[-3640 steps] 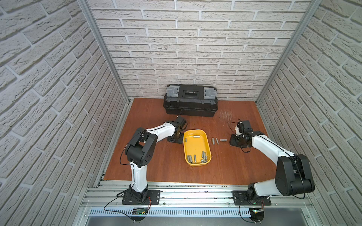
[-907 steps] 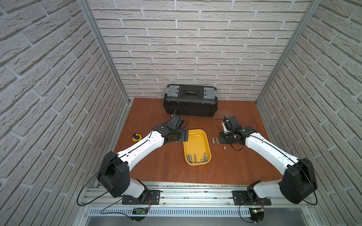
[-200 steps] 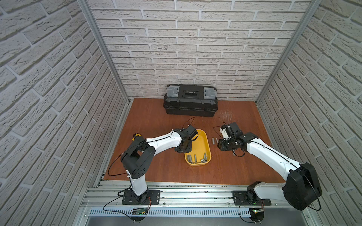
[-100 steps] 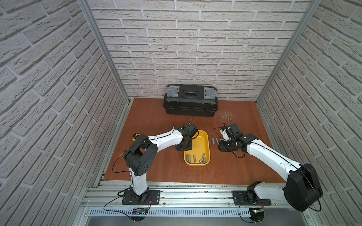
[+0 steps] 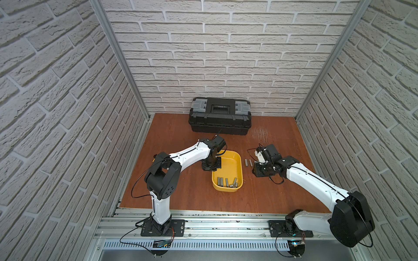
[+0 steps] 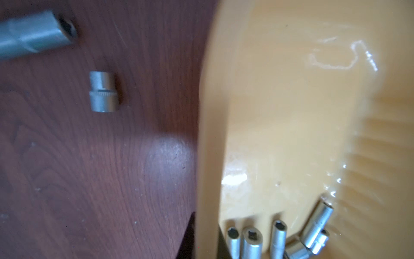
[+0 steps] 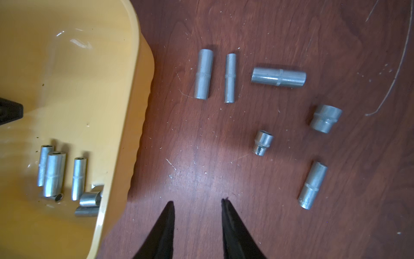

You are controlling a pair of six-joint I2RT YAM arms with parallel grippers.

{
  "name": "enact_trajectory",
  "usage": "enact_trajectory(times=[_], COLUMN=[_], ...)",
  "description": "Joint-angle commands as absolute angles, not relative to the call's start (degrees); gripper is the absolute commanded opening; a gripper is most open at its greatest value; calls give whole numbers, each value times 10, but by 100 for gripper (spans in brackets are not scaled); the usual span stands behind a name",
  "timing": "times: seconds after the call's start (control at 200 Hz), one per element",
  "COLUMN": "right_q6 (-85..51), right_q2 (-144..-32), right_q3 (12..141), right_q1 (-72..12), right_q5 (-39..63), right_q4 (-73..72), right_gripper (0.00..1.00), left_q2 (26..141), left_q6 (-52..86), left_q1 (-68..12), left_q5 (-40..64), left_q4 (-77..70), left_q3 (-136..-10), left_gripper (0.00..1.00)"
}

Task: Take out the socket from the storage box
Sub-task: Adjust the storage box at the center of the board.

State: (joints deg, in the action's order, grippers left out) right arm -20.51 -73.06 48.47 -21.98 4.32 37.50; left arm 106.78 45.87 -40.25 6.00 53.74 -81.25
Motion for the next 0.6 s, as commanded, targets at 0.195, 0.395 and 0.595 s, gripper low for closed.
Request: enact_trajectory(times=[0.195,0.395,0.595], right_q6=[-202,-205,-207], right_q2=[-708,-695,-682], right_q3=[469,461,450], right_q1=[-222,-222,-222], right_q5=[78,89,88], right_q4=[360,359,357], right_gripper=[36,36,36], left_q2=[1094,1114,1124], left_q6=[440,442,440], left_q1=[-390,-389,-388], left_q5=[174,186,185], left_q4=[688,706,713], left_q3=[-881,-900,-905], left_gripper=[3,3,3])
